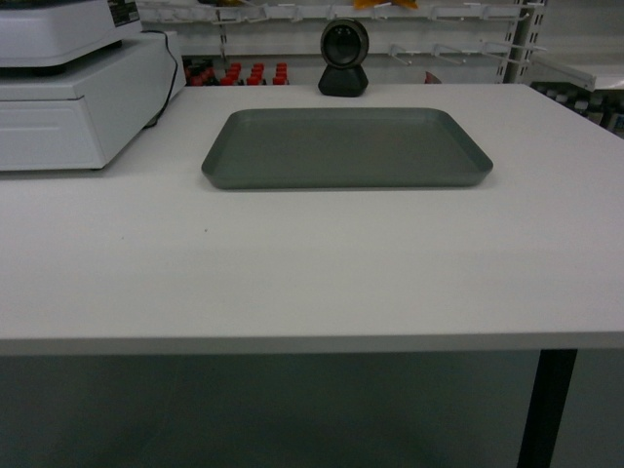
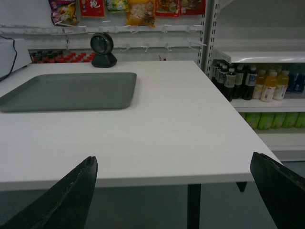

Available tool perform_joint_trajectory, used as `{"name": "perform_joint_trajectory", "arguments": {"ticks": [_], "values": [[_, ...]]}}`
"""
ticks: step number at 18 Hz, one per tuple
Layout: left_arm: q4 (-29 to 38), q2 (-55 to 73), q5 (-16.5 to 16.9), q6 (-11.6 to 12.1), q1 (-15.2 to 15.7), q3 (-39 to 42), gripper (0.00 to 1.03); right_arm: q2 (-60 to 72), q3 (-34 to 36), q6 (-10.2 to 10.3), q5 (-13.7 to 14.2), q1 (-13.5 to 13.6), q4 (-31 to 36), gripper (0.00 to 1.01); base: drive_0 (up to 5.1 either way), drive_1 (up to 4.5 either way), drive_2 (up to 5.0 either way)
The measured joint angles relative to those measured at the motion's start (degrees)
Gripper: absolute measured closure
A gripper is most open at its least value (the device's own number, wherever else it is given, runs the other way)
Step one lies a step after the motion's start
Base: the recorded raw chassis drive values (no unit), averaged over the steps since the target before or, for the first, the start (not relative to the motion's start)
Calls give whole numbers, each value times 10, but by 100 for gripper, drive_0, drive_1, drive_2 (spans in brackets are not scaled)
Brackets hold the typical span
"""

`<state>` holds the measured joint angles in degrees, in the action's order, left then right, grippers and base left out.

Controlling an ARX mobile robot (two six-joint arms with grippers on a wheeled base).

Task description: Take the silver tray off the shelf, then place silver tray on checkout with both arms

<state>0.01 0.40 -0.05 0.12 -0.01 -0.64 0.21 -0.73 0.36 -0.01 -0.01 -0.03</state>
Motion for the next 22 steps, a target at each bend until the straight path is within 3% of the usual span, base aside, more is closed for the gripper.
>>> {"name": "perform_joint_trajectory", "arguments": {"ticks": [22], "values": [[-2,0,0,0,0,0,5,0,0,0,0,0,-2,3,0,0,0]]}}
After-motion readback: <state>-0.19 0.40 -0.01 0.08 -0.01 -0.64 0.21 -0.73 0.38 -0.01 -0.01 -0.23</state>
